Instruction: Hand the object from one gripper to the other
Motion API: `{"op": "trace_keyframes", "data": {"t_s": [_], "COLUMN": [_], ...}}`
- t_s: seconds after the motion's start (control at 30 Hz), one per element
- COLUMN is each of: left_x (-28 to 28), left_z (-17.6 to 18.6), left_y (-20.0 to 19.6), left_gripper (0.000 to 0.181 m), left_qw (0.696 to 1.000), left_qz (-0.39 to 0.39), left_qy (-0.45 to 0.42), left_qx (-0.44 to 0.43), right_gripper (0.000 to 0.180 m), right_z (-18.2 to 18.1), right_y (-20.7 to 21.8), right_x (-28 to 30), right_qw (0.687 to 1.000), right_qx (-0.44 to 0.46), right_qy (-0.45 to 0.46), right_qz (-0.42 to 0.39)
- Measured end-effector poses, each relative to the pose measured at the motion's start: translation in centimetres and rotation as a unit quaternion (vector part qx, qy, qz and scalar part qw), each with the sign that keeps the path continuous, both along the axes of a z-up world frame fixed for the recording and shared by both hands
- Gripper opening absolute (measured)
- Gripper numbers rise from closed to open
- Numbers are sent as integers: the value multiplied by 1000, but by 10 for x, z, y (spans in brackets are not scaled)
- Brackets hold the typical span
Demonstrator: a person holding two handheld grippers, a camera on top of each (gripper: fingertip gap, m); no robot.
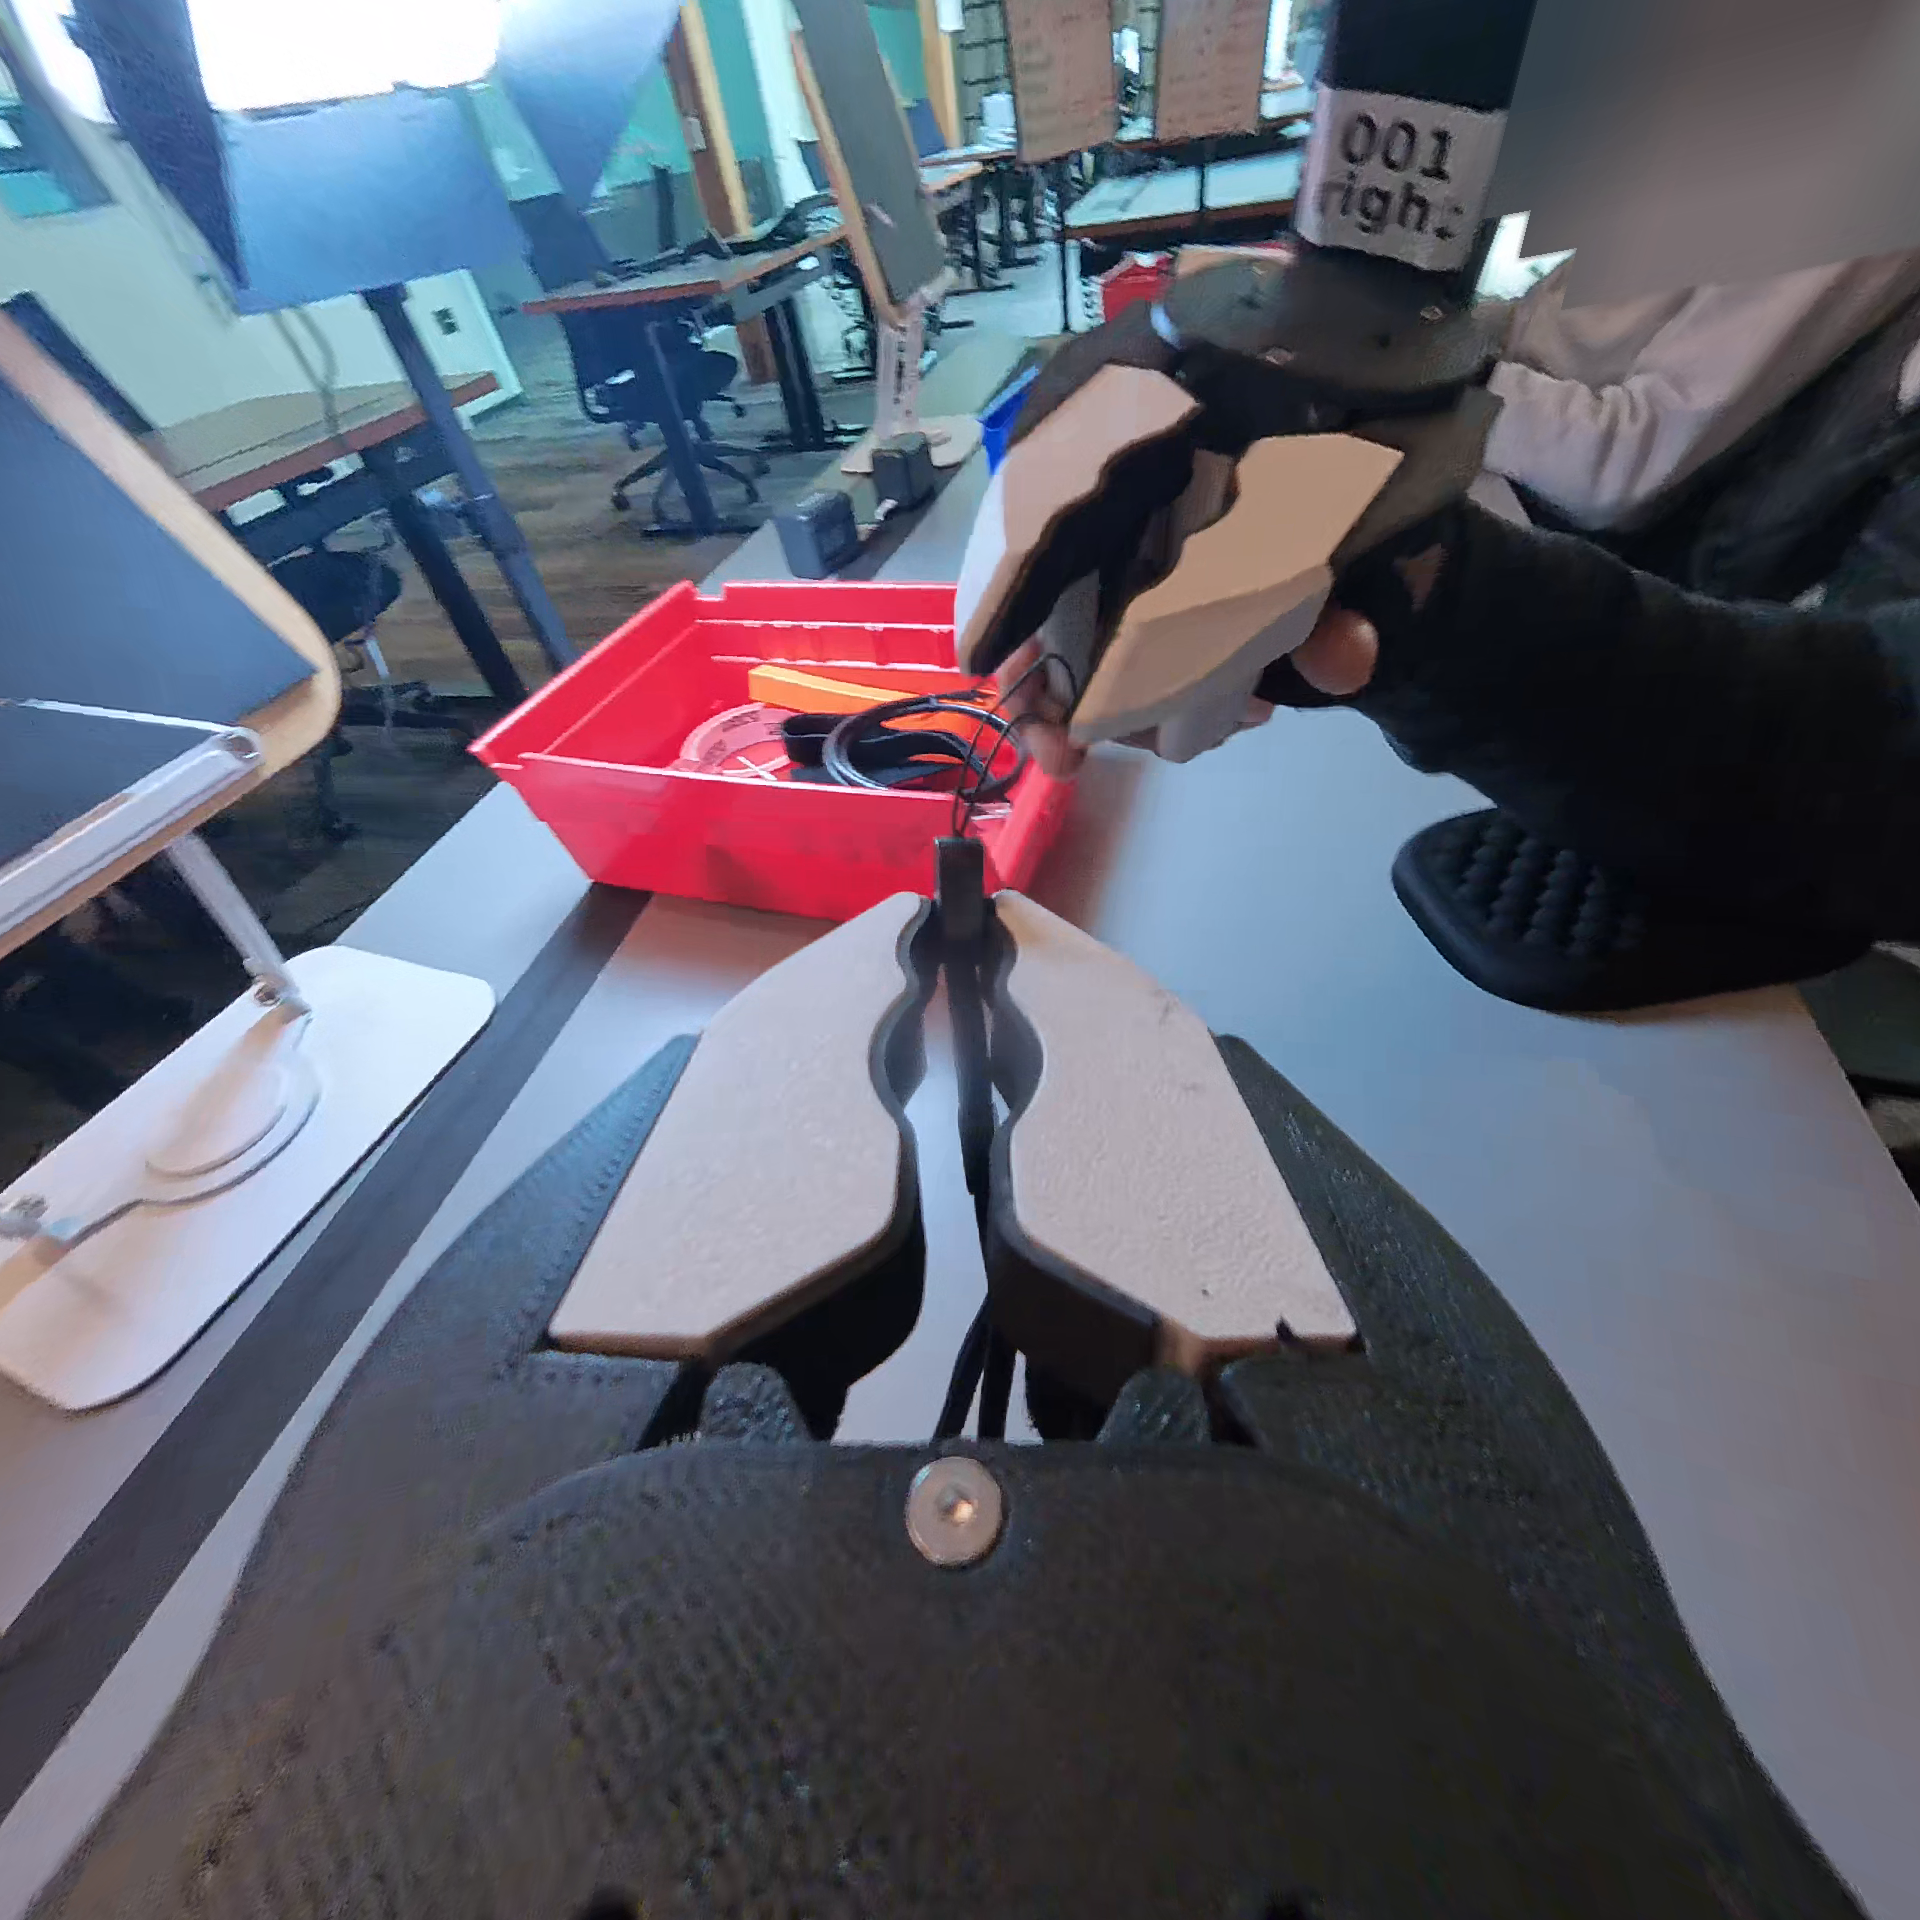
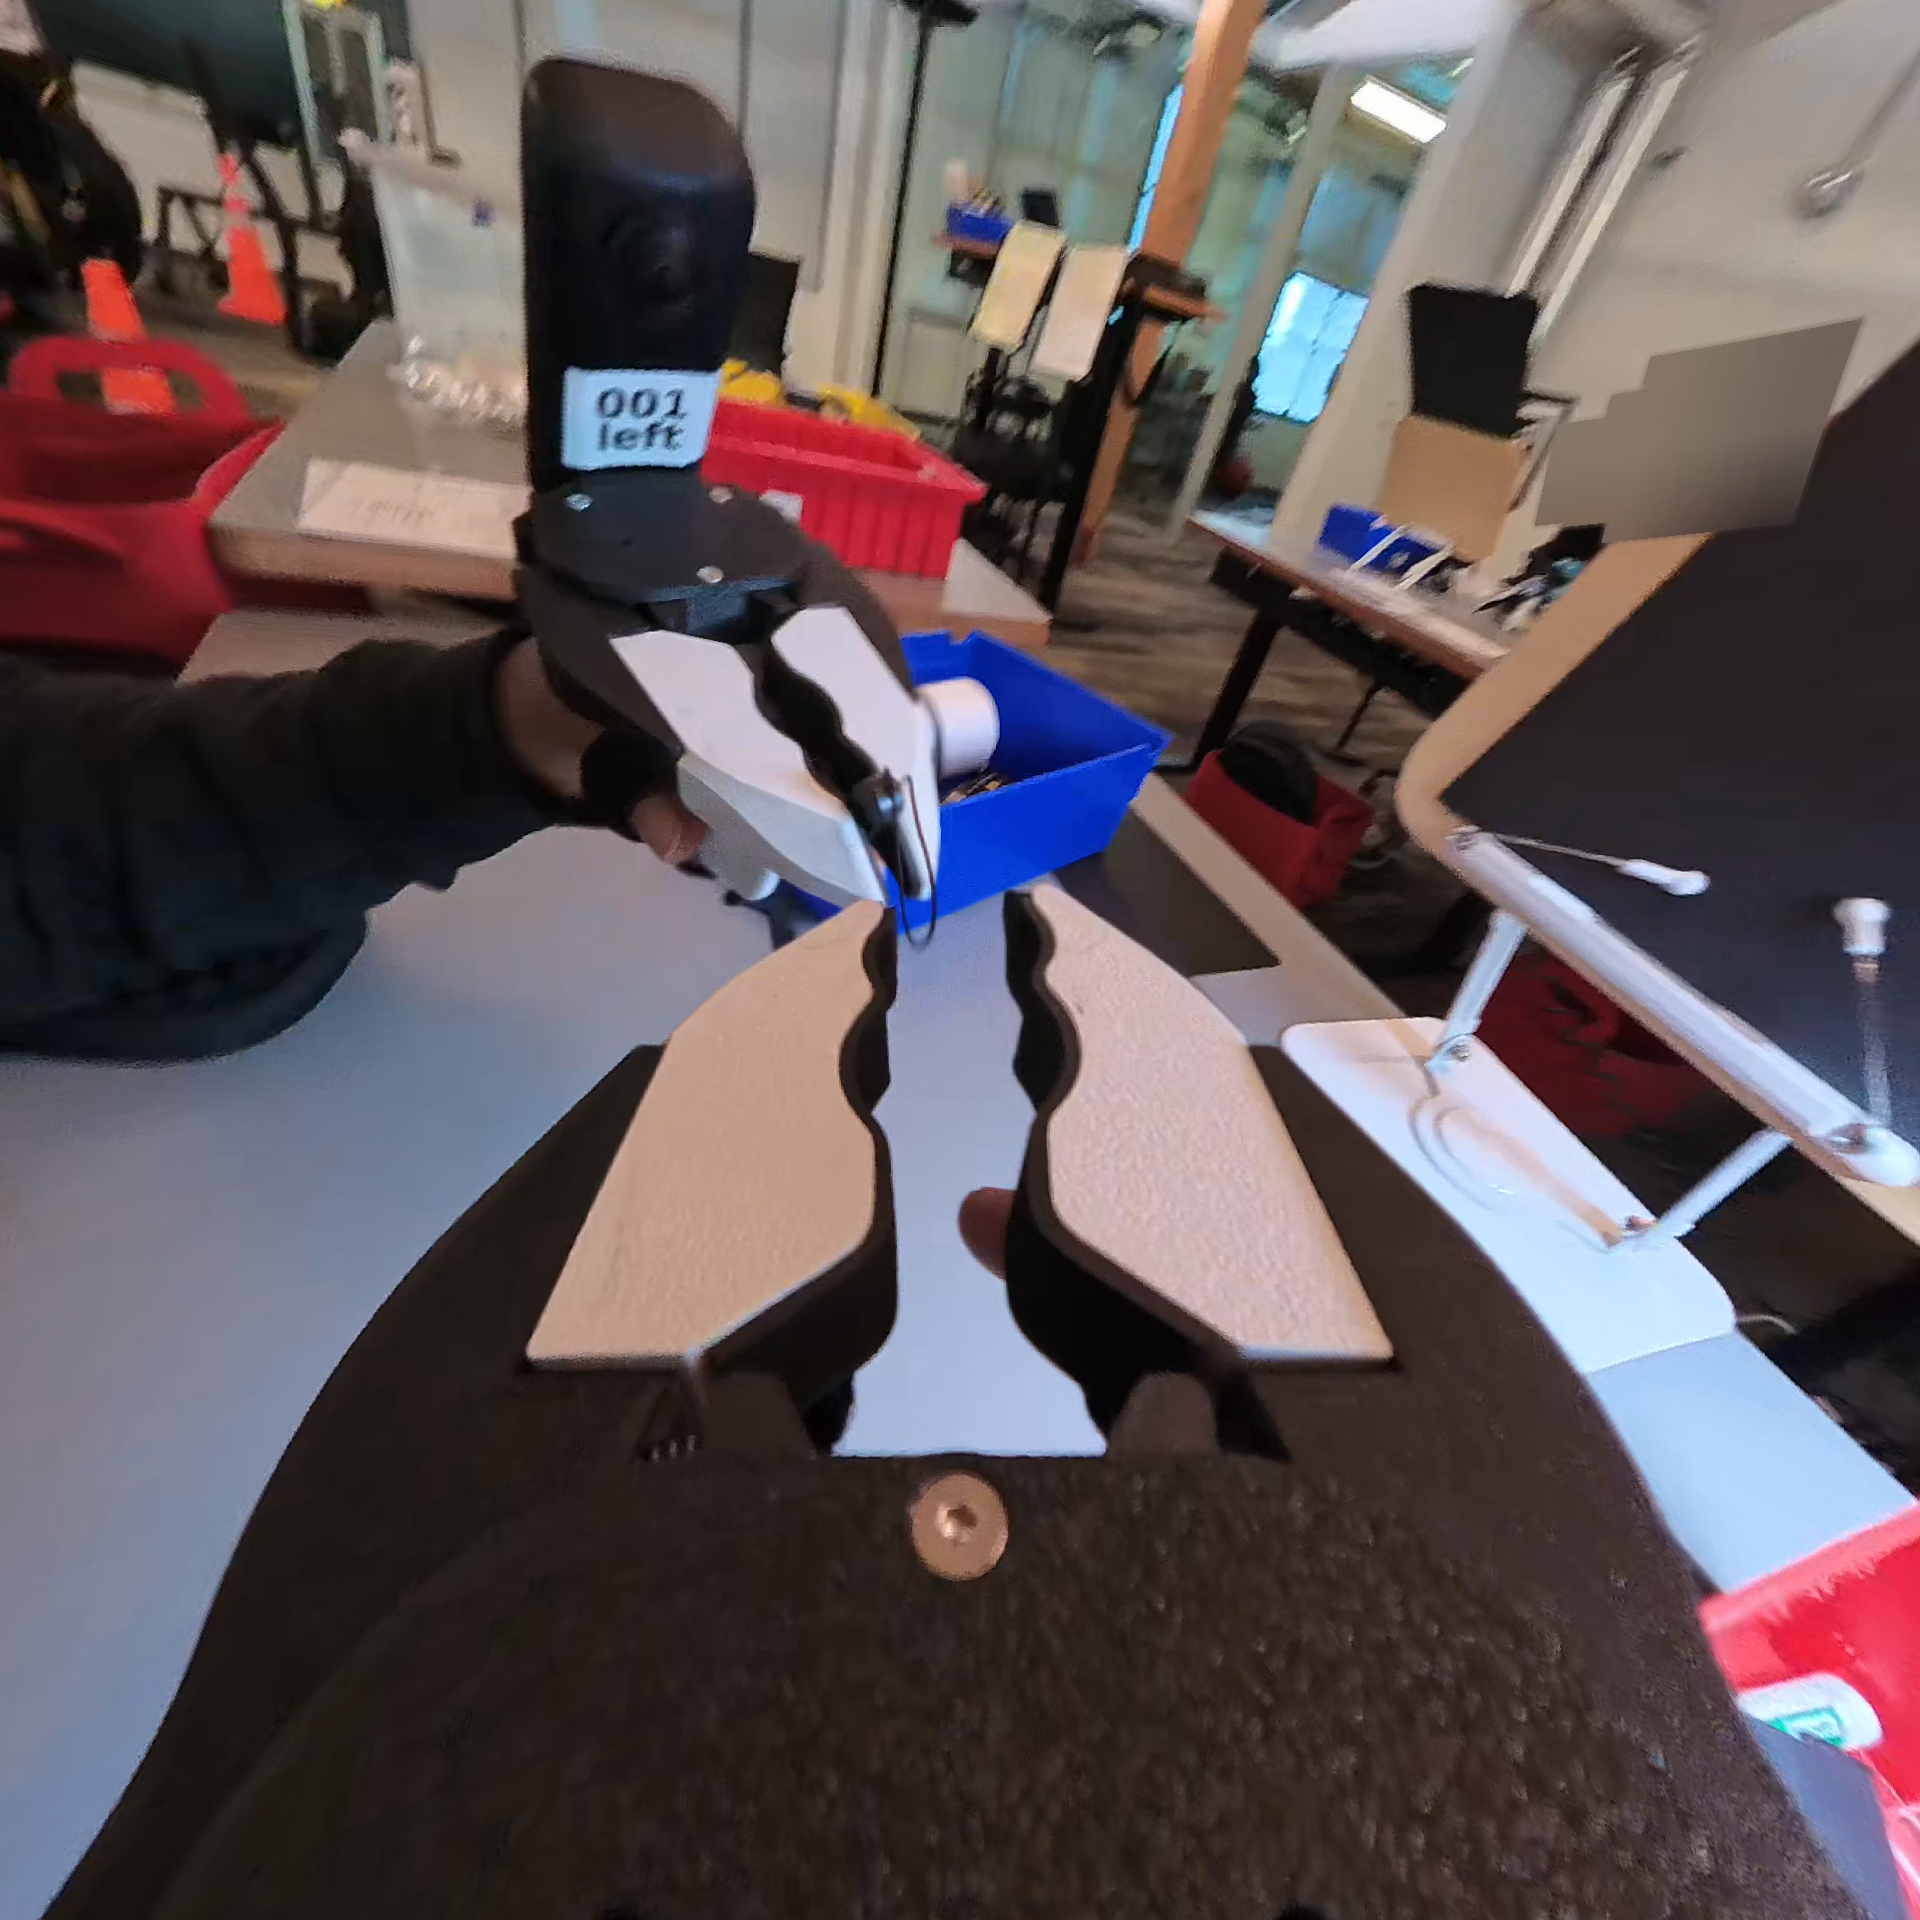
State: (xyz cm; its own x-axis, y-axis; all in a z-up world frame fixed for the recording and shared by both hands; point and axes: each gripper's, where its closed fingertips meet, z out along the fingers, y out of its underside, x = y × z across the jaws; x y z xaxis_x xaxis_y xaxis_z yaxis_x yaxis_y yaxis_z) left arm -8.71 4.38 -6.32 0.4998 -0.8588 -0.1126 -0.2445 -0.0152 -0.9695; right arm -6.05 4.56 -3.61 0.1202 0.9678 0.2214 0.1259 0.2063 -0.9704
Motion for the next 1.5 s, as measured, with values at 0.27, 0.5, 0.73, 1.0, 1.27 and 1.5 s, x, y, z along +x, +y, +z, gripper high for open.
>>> {"op": "trace_keyframes", "data": {"t_s": [0.27,0.5,0.73,1.0,1.27,1.5], "left_x": [-34,-18,-6,2,6,10], "left_z": [14,14,10,6,5,3], "left_y": [18,15,11,6,3,0], "left_gripper": [7,7,7,7,7,7], "left_qw": [995,986,983,986,985,984], "left_qz": [103,133,129,109,97,90], "left_qy": [-4,66,92,92,103,113], "left_qx": [-13,76,96,85,94,102], "right_gripper": [25,24,22,21,26,27], "right_z": [26,18,14,10,1,-1], "right_y": [12,14,18,26,32,33], "right_x": [3,-6,-6,-5,-7,-8], "right_qw": [987,986,985,974,937,935], "right_qx": [99,62,63,118,253,259], "right_qy": [51,37,30,12,-37,-41], "right_qz": [-113,-149,-156,-194,-239,-239]}}
